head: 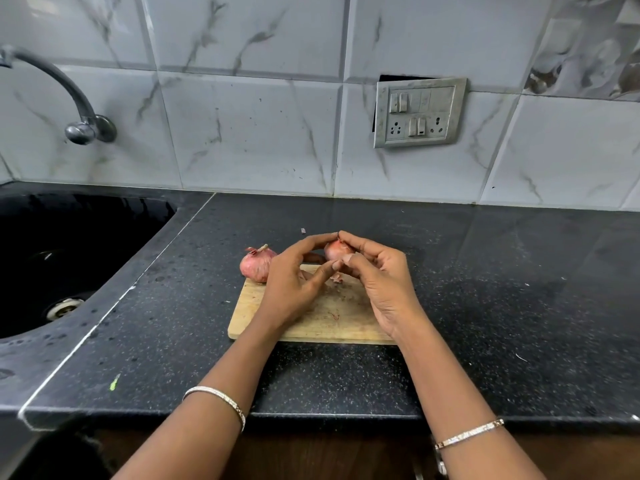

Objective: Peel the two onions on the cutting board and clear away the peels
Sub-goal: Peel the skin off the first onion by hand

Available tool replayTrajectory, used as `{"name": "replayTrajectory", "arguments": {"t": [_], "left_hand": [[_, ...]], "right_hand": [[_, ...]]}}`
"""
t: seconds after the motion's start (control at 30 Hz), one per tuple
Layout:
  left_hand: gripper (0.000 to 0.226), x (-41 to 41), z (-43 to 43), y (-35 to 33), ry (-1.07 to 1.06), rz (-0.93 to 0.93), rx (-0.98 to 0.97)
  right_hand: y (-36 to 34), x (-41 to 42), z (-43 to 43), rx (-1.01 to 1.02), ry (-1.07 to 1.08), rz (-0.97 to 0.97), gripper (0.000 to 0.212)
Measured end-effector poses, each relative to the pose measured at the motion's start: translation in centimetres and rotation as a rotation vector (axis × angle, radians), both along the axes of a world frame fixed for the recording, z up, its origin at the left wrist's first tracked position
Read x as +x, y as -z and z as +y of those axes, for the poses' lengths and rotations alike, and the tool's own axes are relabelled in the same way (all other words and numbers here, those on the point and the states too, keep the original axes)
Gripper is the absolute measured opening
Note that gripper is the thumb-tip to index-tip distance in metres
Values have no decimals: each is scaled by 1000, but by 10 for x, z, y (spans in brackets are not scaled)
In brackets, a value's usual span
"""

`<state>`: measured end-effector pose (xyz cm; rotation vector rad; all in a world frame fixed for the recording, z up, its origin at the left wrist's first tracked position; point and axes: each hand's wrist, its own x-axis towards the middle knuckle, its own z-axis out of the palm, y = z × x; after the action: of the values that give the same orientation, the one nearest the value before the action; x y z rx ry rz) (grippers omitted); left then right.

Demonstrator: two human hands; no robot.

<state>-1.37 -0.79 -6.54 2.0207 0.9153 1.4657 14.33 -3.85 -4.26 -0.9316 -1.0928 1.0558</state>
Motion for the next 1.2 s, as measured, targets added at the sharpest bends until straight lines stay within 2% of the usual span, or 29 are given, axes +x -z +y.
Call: {"name": "replayTrajectory", "arguments": {"t": [0.23,0.4,0.67,0.9,1.2], "left_hand": [[39,-1,0,-1,61,-109,-70],[38,-2,-1,-1,73,-88,-97],[41,-2,2,1,105,-75,-131],[40,-2,2,0,105,-103,-155],[47,-2,1,-1,60,-94,-130]], "right_hand": [[3,2,0,46,99,-113,29],[9,6,6,151,237,-313,19],[10,8,6,207,330,-543,20],[7,8,1,186,335,-480,17],[2,5,-7,273,351,-583,16]]}}
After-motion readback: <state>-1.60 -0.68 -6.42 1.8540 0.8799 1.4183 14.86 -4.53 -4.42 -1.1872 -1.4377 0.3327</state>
